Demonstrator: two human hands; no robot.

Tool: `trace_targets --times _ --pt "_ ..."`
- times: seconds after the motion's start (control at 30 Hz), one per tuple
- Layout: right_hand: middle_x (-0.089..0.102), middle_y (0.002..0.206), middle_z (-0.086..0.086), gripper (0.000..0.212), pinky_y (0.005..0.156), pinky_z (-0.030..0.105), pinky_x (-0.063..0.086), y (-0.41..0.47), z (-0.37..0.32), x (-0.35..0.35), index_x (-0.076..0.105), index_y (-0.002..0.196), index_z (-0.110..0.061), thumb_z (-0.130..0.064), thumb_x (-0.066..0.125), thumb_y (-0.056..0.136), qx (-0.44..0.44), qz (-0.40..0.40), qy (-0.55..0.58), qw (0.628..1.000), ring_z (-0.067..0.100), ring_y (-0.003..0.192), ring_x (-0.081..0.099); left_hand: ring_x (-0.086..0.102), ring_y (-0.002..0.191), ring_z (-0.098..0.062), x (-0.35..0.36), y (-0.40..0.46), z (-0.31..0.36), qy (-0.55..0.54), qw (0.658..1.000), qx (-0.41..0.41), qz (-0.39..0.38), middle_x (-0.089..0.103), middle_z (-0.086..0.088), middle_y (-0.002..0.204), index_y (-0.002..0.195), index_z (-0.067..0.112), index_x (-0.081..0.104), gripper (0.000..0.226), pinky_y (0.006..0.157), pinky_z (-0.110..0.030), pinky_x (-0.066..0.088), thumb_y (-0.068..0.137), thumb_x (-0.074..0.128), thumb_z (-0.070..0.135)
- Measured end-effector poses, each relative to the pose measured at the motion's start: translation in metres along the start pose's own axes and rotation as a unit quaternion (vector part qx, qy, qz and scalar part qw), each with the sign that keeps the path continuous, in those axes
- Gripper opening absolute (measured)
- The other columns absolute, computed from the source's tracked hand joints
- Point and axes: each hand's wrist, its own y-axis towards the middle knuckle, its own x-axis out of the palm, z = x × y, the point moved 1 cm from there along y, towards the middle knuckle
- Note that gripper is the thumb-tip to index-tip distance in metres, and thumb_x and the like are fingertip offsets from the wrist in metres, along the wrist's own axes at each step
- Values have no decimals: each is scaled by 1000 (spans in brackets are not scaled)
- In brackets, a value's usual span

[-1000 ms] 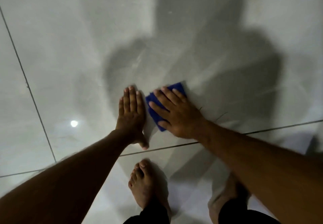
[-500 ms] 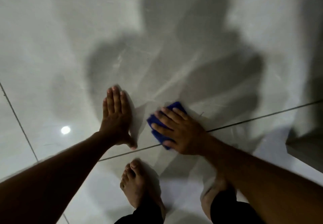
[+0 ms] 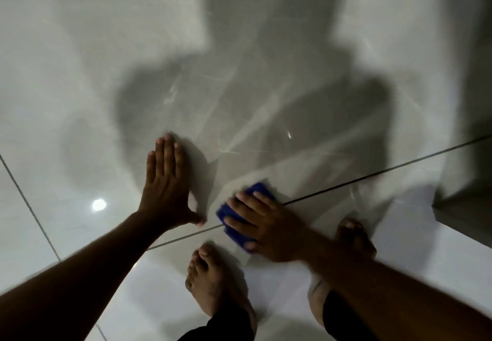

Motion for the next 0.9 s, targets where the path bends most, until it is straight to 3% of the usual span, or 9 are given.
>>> trace_targets --times 0.07,0.13,0.23,0.3,0.37,0.47,0.57,0.8,0.9 --pt "16 162 14 82 120 53 7 -34 70 -18 17 154 -27 -53 54 86 -43 -16 -47 998 37 149 11 -23 145 -43 -6 -6 -18 0 1000 -17 12 -25 -28 156 148 -5 -17 183 118 -47 -19 18 77 82" --pt "20 159 21 85 118 56 11 -52 125 -32 11 155 -25 -56 52 87 179 50 -87 979 43 144 19 -29 143 -42 -11 -5 -36 -5 999 -46 -14 -31 -27 154 146 -4 -24 185 119 -54 -11 17 80 79" --pt "19 157 29 74 117 57 11 -7 138 -45 21 153 -13 -57 34 95 634 204 -56 744 47 145 17 -41 136 -43 -9 5 -47 -13 997 -58 -44 -44 -28 146 139 -2 -37 190 115 -57 -15 12 80 78" --pt "23 156 30 73 115 58 9 70 114 -60 27 151 -9 -57 31 95 736 253 40 627 50 142 21 -44 133 -45 -7 9 -47 -13 996 -62 -60 -48 -31 142 136 -2 -41 192 111 -55 -21 9 77 81" --pt "24 156 28 75 117 57 4 137 78 -57 26 151 -10 -56 36 93 598 232 25 767 49 143 21 -44 133 -45 -4 11 -48 -15 996 -63 -57 -51 -30 140 135 -2 -42 192 109 -52 -26 9 75 82" --pt "15 161 19 80 120 56 6 179 26 -43 17 153 -17 -56 46 89 108 79 -41 990 41 148 8 -44 134 -43 -2 12 -52 -16 997 -65 -41 -54 -25 140 136 0 -42 190 111 -51 -25 9 70 85" --pt "19 161 17 74 120 53 10 171 73 -64 24 153 -20 -57 41 90 -53 36 -81 995 38 148 13 -45 134 -41 -2 11 -53 -25 997 -63 -39 -56 -23 139 137 2 -42 189 113 -53 -19 10 70 86" --pt "21 158 25 70 118 56 17 47 234 -109 15 154 -19 -59 27 97 307 110 -136 936 45 144 20 -49 129 -45 -8 10 -48 -26 994 -74 -70 -59 -27 133 132 -3 -45 191 105 -53 -28 10 74 83" --pt "19 159 25 70 118 56 15 13 210 -91 11 155 -13 -56 24 101 501 148 -100 847 43 145 18 -49 129 -46 -7 9 -48 -30 994 -74 -70 -59 -26 133 132 -3 -45 192 106 -54 -29 8 77 79"
